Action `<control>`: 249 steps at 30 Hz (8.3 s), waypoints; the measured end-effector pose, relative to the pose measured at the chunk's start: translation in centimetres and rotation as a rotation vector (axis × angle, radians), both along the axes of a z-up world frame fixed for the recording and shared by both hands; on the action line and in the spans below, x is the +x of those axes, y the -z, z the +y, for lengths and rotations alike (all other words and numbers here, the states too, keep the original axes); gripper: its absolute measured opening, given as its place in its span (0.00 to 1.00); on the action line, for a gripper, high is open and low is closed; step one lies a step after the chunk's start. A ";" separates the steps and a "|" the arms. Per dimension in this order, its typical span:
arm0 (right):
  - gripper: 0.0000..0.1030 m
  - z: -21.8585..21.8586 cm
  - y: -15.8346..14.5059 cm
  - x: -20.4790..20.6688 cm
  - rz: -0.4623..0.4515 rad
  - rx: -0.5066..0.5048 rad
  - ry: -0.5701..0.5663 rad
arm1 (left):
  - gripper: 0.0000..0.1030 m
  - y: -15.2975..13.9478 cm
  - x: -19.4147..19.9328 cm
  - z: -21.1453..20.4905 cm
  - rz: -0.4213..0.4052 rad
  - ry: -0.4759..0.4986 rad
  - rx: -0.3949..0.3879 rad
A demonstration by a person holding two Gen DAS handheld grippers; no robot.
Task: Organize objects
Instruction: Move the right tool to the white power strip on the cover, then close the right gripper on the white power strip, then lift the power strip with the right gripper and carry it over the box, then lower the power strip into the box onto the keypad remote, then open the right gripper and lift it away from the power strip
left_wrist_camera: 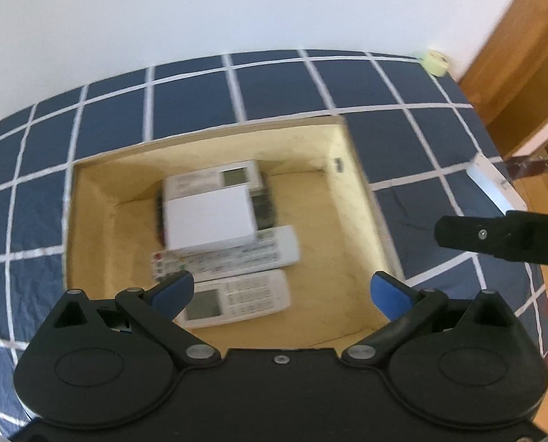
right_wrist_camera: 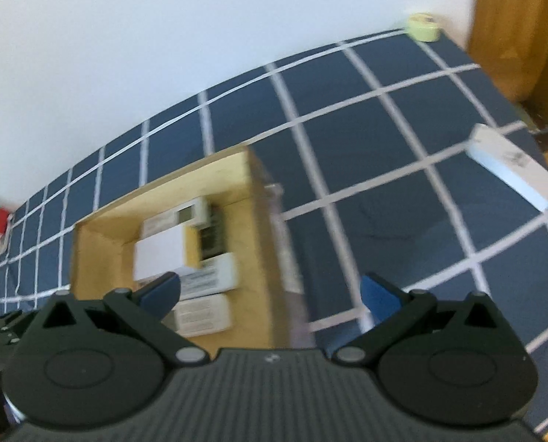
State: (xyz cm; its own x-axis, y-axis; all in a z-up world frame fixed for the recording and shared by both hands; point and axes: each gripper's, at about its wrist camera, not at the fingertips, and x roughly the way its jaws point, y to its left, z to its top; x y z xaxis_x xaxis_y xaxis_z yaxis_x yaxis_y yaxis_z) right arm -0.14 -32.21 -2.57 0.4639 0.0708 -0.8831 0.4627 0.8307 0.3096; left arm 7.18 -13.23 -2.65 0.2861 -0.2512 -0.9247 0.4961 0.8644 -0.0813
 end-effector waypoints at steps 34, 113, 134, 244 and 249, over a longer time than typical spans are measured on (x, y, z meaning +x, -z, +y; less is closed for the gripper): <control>1.00 -27.9 6.2 -5.6 0.159 -0.014 0.542 | 1.00 6.4 -0.6 -32.1 0.031 0.522 0.098; 0.84 -29.3 10.5 0.2 0.130 0.079 0.379 | 0.78 9.8 2.6 -36.7 0.143 0.519 0.055; 0.84 -14.9 3.3 2.1 0.026 0.037 0.104 | 0.78 2.0 2.0 -20.2 0.038 0.246 0.017; 0.87 10.2 2.3 8.6 0.060 -0.036 -0.305 | 0.90 1.9 6.2 10.8 0.057 -0.220 0.030; 0.95 10.1 0.9 6.7 0.041 -0.065 -0.269 | 0.94 0.8 5.3 11.1 0.035 -0.219 0.035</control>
